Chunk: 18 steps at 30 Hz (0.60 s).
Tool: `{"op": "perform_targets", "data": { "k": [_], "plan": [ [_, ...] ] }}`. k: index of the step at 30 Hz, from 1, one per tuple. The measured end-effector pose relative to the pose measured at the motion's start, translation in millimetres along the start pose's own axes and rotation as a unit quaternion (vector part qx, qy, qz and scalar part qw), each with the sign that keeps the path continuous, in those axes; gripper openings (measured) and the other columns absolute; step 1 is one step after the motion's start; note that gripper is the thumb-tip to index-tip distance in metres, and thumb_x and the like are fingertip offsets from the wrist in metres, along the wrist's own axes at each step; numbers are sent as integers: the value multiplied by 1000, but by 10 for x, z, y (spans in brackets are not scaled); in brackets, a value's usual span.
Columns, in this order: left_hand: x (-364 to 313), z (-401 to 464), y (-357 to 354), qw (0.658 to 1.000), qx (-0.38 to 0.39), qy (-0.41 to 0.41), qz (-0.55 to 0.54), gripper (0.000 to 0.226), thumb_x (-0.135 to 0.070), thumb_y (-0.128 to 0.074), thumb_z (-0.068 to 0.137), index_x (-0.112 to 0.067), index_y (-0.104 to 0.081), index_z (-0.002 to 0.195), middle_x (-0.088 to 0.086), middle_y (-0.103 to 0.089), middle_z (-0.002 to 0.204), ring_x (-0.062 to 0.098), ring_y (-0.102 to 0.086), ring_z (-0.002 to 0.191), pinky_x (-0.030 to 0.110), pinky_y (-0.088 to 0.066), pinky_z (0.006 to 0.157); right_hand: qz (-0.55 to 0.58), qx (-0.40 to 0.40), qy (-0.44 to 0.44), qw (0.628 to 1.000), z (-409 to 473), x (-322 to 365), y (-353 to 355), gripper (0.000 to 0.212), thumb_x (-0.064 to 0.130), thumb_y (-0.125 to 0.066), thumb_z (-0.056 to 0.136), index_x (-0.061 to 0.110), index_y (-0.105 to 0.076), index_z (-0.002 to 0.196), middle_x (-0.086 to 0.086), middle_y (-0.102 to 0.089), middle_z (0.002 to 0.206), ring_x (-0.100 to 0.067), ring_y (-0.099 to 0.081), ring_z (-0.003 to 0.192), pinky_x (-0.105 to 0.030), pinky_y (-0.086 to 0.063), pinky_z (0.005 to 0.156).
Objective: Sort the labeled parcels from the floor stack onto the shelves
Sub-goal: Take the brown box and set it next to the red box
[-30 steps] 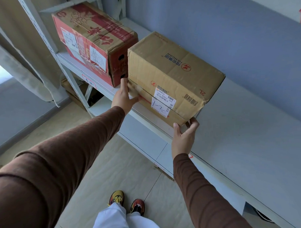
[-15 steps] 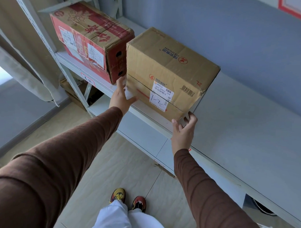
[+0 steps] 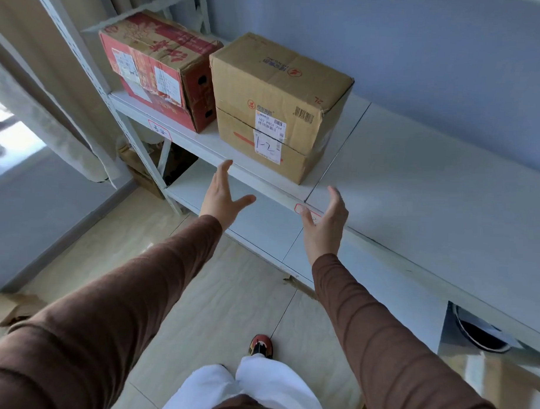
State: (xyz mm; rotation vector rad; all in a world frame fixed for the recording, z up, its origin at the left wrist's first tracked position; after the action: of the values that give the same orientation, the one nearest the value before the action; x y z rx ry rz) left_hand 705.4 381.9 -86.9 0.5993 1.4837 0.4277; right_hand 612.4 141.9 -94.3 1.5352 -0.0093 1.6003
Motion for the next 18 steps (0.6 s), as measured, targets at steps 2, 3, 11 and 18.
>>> {"op": "perform_targets", "data": {
  "k": [2,3,11,18],
  "plan": [
    [-67,-230,-78,999,24,-12,41,97,-28,-82,85,-17,-20,159,10,-28,165,27,-32,149,43,-27,123,-46,16,16,999,-159,-15,124,74,18,-77,88,8,-40,151,-15,-43,156,-33,-40,137,-46,-39,112],
    [-97,-332,-115,997,35,-20,65,98,-30,-81,86,-17,-18,160,10,-26,166,28,-30,150,44,-27,124,-70,30,18,997,-242,-26,186,77,19,-77,88,10,-37,153,-15,-39,159,-35,-37,141,-48,-38,114],
    [-285,-1527,-577,941,113,-125,293,101,-55,-66,91,-18,-6,164,8,6,172,27,7,158,44,-4,126,-246,145,-30,958,-1355,-376,890,86,43,-67,95,24,-17,162,-4,-3,173,-30,-6,158,-49,-18,125],
    [-573,-2649,-1054,897,199,-169,358,104,-62,-55,95,-20,12,163,6,24,168,27,22,155,47,6,127,-319,190,-46,927,-2278,-685,1724,85,49,-59,99,30,-8,164,0,9,172,-30,5,158,-56,-9,126]
  ]
}}
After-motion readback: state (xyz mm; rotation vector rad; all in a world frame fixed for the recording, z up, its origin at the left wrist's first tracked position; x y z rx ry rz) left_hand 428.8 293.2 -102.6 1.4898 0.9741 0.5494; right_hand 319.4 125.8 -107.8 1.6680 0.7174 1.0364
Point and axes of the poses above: each hand's wrist, its own z-axis towards the middle knuckle, its own y-axis out of the back of the hand, x = y × z, the point moved 8 cm from there along z, towards the middle knuckle
